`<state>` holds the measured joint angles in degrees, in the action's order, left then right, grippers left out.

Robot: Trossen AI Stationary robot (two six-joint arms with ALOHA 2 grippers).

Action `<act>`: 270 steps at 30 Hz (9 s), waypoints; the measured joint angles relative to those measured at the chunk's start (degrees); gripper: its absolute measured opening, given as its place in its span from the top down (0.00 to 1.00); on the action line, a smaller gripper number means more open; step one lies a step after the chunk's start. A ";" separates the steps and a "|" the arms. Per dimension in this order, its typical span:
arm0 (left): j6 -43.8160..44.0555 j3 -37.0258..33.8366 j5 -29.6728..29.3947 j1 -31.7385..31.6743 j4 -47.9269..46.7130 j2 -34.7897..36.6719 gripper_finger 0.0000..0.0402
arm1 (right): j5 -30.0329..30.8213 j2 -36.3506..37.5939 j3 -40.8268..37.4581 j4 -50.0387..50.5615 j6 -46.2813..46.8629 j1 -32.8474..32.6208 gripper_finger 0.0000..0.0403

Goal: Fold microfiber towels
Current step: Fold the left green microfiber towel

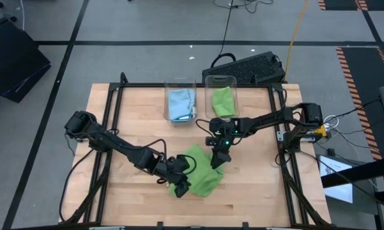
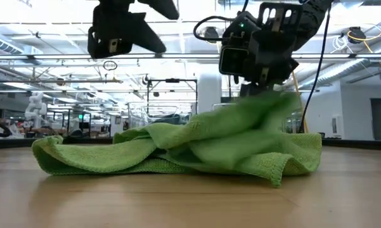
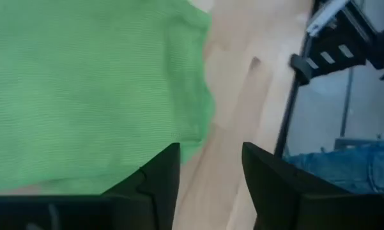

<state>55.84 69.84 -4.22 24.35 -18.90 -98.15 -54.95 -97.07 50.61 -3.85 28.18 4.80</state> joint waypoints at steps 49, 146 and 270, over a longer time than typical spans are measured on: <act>-6.58 -21.66 11.28 -14.73 5.31 1.38 0.64 | 30.86 3.14 2.74 0.42 4.24 0.20 0.38; -13.11 -21.64 13.96 -22.50 32.46 4.68 0.39 | 25.22 5.09 7.19 -1.35 -25.49 2.63 1.00; -14.74 -20.07 8.67 -9.30 25.83 4.57 0.96 | 22.68 12.00 -13.53 -18.80 0.88 -3.32 0.99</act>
<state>41.10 49.77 4.45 15.05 6.93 -93.59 -32.27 -85.07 37.08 -22.65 29.06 1.47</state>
